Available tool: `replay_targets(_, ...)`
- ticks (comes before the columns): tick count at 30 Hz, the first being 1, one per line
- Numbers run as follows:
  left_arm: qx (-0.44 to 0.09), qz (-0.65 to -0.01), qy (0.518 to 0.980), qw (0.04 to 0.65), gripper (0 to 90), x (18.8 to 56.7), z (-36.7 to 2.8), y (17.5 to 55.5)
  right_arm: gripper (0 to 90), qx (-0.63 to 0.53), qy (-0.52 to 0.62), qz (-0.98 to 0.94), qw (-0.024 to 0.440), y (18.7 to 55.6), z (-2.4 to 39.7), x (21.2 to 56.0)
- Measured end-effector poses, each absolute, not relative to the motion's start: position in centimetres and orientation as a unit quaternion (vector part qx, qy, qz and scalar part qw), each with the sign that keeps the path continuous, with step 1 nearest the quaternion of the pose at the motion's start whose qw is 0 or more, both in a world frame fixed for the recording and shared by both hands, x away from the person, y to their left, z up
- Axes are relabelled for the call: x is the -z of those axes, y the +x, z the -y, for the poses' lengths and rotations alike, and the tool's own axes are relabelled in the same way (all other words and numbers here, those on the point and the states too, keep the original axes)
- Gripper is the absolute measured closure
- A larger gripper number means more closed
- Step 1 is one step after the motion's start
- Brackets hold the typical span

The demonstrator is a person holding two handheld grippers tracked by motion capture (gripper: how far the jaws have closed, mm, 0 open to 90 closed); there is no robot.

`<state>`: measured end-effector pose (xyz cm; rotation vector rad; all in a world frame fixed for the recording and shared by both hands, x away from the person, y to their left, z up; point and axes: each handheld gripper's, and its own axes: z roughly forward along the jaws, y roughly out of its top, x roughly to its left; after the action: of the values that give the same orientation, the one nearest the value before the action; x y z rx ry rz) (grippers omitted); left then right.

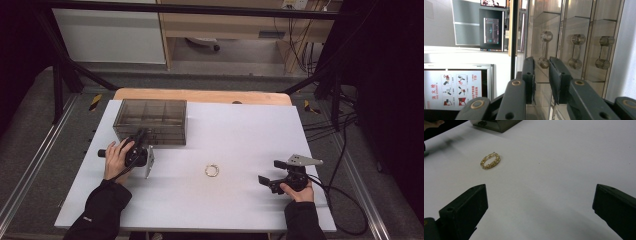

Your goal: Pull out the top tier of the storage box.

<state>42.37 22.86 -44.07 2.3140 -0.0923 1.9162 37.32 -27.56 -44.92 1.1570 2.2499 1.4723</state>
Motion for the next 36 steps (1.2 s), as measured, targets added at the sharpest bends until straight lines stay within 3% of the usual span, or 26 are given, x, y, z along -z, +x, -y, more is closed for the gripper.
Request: replay_targets(36, -0.668, 0.056, 0.741, 0.039, 80.8, 45.3, -22.6, 42.0, 0.7, -0.500, 0.393, -0.764, 0.107, 37.3, 27.5, 44.9)
